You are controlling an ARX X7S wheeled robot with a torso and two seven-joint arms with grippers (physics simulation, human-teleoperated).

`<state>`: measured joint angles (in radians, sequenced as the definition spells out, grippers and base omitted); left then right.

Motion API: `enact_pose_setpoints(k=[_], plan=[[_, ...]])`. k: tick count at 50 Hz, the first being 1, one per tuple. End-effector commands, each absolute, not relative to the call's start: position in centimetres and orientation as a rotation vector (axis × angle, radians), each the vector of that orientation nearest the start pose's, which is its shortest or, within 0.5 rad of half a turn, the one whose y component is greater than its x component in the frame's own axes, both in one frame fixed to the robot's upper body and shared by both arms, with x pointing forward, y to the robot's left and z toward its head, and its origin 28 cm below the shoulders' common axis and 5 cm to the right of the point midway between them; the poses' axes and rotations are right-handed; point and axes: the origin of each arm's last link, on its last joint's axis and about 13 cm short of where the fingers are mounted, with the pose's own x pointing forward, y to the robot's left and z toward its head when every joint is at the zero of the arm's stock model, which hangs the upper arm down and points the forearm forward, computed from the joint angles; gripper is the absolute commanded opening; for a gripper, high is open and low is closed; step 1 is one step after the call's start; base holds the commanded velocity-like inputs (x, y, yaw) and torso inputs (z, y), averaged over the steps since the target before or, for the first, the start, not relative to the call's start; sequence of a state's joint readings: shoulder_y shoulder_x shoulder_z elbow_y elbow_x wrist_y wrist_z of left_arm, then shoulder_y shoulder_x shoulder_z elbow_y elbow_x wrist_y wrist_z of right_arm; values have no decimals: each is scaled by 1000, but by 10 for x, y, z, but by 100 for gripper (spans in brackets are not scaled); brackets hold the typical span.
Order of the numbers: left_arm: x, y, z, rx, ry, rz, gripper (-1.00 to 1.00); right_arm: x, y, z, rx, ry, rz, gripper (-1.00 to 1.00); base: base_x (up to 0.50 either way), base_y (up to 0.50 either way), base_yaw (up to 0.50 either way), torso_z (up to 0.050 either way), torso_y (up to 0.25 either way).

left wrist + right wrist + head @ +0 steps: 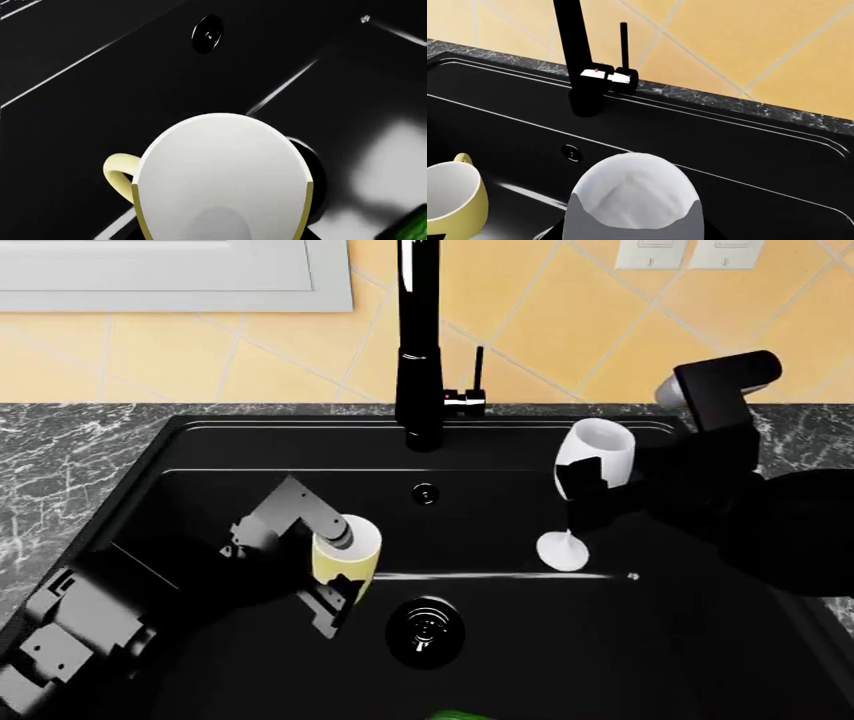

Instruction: Pick the cup and wine glass and place them in the sink. Then turn on the water.

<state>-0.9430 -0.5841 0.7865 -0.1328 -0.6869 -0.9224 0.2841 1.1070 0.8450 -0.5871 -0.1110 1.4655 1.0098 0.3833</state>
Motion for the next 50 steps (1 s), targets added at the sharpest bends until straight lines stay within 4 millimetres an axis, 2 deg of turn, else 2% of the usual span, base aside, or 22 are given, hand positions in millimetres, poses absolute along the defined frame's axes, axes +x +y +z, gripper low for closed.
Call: enact_pose_setpoints(k=[1,50], plan=[[326,258,134,334,631,-654,-100,282,-175,251,-76,385,341,-100,0,0,0,0,10],[313,252,88,391,777,-703,-100,284,-174,250,-74,387,345,-100,0,0,0,0,0]])
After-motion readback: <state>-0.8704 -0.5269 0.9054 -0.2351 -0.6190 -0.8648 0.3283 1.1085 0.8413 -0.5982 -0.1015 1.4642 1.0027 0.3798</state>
